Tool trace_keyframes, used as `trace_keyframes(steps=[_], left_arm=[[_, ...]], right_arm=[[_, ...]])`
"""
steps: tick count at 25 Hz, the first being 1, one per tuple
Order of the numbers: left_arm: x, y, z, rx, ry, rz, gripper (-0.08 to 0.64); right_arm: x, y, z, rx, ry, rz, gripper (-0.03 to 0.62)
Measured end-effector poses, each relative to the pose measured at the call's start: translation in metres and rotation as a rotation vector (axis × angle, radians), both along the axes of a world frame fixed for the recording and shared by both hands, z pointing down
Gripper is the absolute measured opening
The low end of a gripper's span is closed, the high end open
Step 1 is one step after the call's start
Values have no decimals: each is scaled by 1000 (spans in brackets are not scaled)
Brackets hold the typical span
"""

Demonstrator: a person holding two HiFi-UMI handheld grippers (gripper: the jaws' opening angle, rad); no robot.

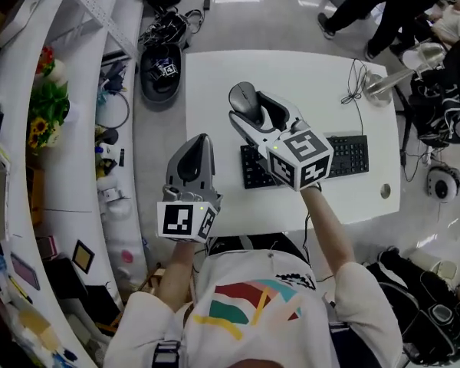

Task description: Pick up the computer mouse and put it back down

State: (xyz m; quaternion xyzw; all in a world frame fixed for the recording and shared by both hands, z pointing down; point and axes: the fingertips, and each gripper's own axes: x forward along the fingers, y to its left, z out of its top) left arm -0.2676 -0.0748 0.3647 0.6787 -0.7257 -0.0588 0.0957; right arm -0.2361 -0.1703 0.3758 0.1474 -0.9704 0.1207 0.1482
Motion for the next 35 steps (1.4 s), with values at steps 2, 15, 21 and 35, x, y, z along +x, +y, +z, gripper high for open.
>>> trace_keyframes(steps=[2,15,21,35], left_arm=[[-13,4,12,-20,4,-14,44],[-88,42,66,-80,-3,-169,43],[-100,60,85,-117,16,-200,44],[-104,63,81,-108,19,-216,44]], right_arm=[[-28,-12,29,-33,66,-6,295],[-151,-68,179,-33,455,-37,294],[-176,-72,206,-97,501,-56,293],[-176,-98,208,36,487,10,296]])
